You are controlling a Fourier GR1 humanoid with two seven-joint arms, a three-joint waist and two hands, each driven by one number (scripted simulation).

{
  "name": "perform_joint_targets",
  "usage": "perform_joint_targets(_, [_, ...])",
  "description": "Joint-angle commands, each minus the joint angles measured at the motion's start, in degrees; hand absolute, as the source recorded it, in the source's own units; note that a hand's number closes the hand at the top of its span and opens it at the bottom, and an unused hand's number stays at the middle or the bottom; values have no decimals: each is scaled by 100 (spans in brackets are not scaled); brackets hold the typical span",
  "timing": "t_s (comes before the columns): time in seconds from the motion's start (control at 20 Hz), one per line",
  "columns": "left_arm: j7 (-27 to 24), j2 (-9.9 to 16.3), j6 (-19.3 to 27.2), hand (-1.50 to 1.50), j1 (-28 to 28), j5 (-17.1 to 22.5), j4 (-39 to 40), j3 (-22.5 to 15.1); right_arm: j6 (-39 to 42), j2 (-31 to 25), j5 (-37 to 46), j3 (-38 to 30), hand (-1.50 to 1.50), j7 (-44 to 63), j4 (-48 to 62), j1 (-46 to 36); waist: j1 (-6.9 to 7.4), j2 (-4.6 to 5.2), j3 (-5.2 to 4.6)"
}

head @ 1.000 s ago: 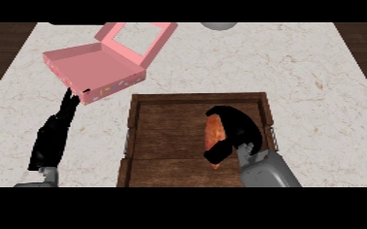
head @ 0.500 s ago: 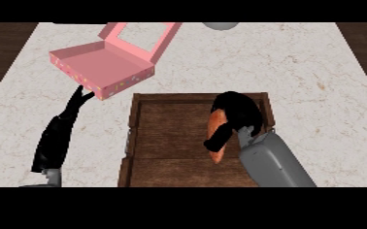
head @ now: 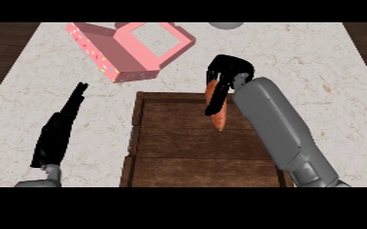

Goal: Pick the sweet potato from the tray and place it in the cardboard box

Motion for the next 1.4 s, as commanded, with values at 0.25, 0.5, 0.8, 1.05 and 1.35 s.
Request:
perform_joint_targets(0.25, [-138,142,-207,0,189,130,-111,211,-310,-234,101,-748,150,-674,1517,-1625,-25,-28,0])
perform_joint_targets(0.5, [-58,-35,-33,0,-236,-4,281,139,-1380,48,-517,-1588,150,-1258,1399,-1873,3,17,3])
perform_joint_targets(0.8, [-143,-44,-161,0,65,8,-27,16,-1572,-20,-1075,-2349,150,-1698,1901,-2817,123,34,-2])
perform_joint_targets(1.05, [6,-204,-2,0,-437,-148,309,-37,-1679,5,-1193,-2618,150,-1888,2714,-3623,145,88,-9])
perform_joint_targets(1.35, [116,-134,-102,0,-354,-119,118,-28,-2100,211,-1137,-2745,150,-1577,3411,-4345,287,104,-13])
